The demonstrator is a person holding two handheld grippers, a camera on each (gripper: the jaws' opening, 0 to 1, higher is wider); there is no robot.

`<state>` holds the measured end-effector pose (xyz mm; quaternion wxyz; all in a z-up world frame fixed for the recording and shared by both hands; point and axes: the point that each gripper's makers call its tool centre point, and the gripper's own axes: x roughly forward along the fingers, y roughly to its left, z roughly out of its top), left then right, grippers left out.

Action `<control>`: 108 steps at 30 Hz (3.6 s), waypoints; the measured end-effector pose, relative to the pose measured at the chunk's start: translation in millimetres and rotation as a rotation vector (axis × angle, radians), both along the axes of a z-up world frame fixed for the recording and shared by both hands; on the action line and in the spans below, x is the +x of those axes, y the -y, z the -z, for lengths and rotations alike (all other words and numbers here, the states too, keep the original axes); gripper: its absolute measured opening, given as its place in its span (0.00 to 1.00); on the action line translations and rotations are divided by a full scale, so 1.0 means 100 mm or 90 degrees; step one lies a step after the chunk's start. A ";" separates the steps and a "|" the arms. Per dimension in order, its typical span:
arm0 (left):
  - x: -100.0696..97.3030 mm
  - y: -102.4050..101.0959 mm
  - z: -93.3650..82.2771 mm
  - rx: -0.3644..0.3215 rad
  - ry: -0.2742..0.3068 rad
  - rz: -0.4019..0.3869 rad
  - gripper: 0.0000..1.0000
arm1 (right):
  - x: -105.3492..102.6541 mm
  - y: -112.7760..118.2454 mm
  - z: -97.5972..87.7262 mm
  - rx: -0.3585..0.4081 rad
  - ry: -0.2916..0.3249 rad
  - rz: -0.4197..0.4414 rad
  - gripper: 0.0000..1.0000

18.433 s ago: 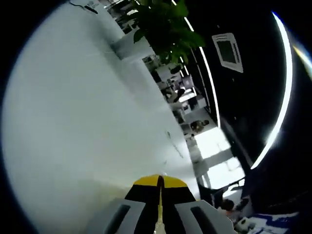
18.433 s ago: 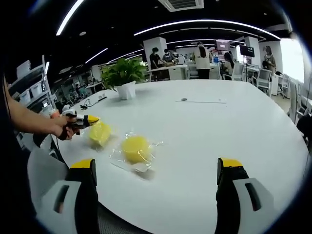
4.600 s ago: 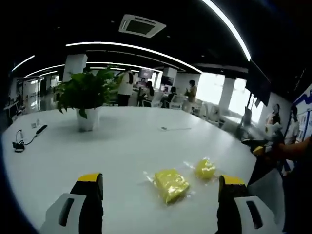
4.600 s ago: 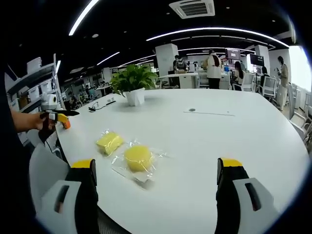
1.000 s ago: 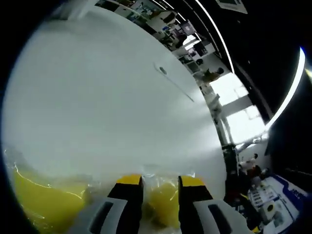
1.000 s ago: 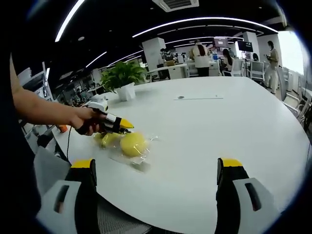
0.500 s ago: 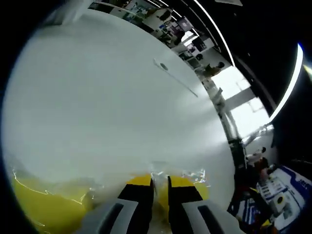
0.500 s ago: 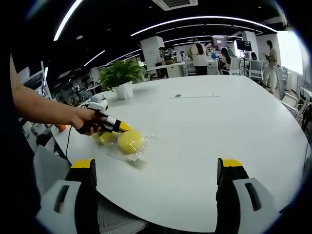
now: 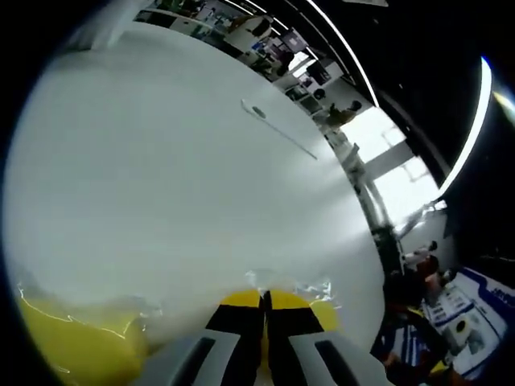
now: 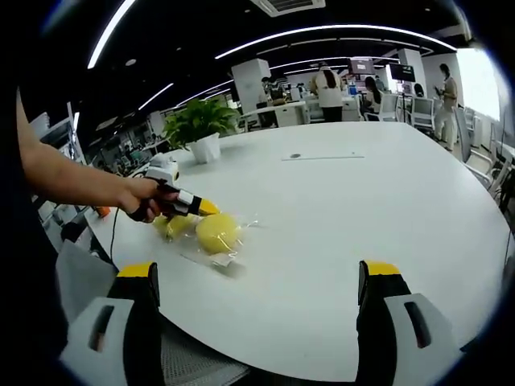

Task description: Compare the silicone blocks by pressing each to a similar depth, holding the contact briefly, and releasing to observe deformation and rebound differences across the visible hardness samples.

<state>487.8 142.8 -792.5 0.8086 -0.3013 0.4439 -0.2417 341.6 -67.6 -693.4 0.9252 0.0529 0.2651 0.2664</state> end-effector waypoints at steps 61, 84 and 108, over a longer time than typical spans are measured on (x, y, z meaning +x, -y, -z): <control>0.09 0.11 -1.62 -0.003 0.353 0.133 0.00 | 0.12 -0.38 -0.24 0.006 0.033 -0.044 0.96; -0.09 0.05 -2.96 -0.032 0.527 0.158 0.00 | 0.40 -0.56 -0.61 0.034 0.090 -0.064 0.96; -0.23 -0.13 -3.37 -0.082 0.557 0.119 0.00 | 0.62 -0.73 -0.97 0.061 0.165 -0.095 0.96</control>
